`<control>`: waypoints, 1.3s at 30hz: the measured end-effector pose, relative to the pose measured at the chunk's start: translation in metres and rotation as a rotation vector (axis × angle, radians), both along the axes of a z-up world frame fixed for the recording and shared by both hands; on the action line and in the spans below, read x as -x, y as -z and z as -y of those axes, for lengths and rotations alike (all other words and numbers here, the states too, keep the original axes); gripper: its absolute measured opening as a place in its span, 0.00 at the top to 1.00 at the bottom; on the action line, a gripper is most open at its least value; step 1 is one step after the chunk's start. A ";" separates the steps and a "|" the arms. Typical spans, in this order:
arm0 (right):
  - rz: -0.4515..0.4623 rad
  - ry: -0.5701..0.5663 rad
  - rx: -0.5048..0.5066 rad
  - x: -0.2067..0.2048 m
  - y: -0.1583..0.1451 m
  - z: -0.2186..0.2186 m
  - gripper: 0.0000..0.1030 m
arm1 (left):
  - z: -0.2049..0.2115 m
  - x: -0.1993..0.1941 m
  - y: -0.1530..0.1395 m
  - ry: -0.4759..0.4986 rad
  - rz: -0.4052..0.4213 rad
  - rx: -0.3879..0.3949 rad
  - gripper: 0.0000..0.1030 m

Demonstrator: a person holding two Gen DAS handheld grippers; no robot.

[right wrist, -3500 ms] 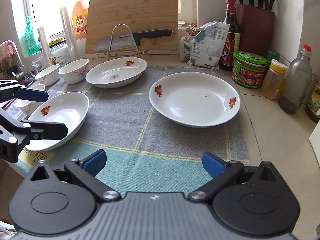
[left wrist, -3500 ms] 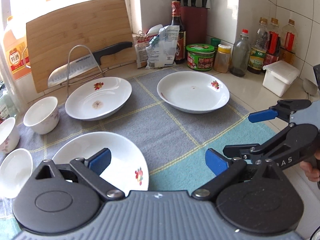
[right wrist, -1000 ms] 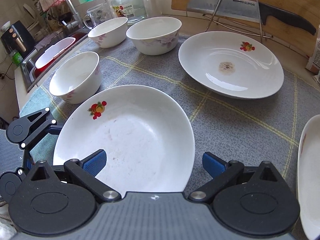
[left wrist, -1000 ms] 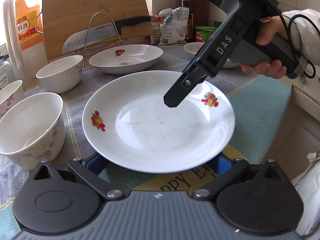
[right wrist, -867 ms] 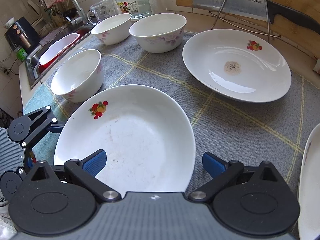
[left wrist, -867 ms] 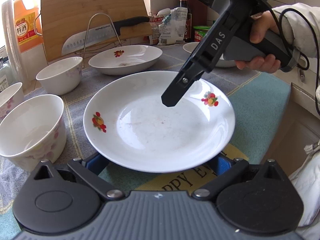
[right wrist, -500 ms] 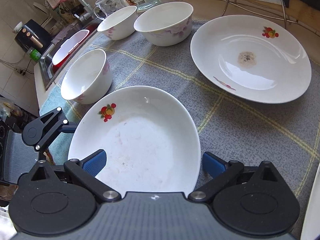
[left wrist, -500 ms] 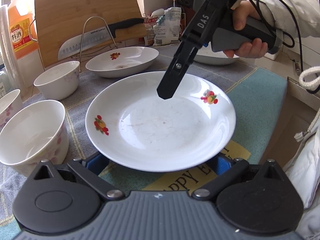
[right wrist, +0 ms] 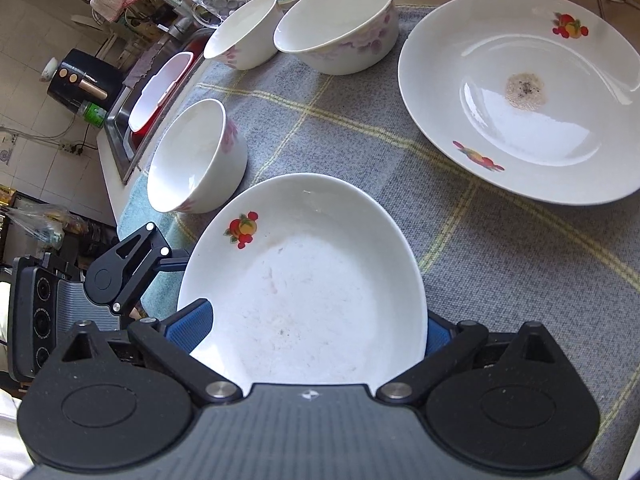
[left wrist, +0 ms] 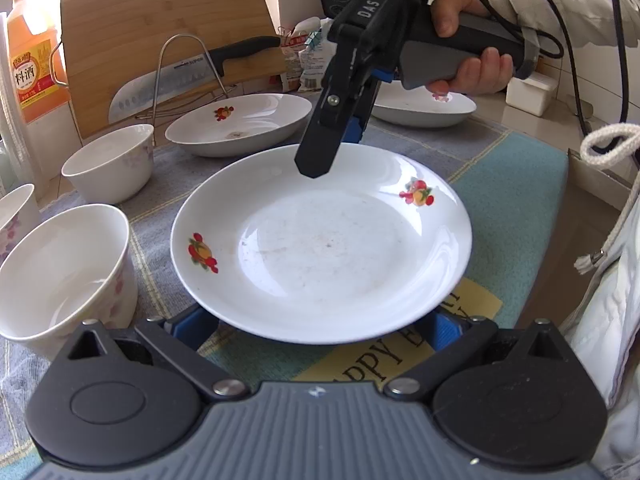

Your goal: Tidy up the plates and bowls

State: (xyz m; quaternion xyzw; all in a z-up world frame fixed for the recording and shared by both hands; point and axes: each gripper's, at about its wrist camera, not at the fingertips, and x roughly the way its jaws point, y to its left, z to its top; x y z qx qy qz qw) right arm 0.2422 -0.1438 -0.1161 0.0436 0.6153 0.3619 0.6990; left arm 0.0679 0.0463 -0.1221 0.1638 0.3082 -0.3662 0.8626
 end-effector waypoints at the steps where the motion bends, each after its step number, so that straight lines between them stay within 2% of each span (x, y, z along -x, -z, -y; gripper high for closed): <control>1: -0.005 -0.002 0.002 -0.001 0.000 0.000 0.00 | 0.000 0.000 0.000 0.001 -0.001 -0.001 0.00; 18: 0.001 -0.045 0.053 0.000 -0.001 -0.009 0.00 | 0.001 -0.003 -0.001 0.005 -0.010 -0.006 0.01; 28: 0.017 -0.033 0.068 0.003 -0.006 -0.006 0.00 | 0.004 -0.006 -0.008 0.007 -0.024 0.004 0.01; 39: 0.052 0.002 0.046 0.011 -0.020 0.014 0.00 | 0.019 -0.007 -0.022 0.025 -0.004 -0.004 0.01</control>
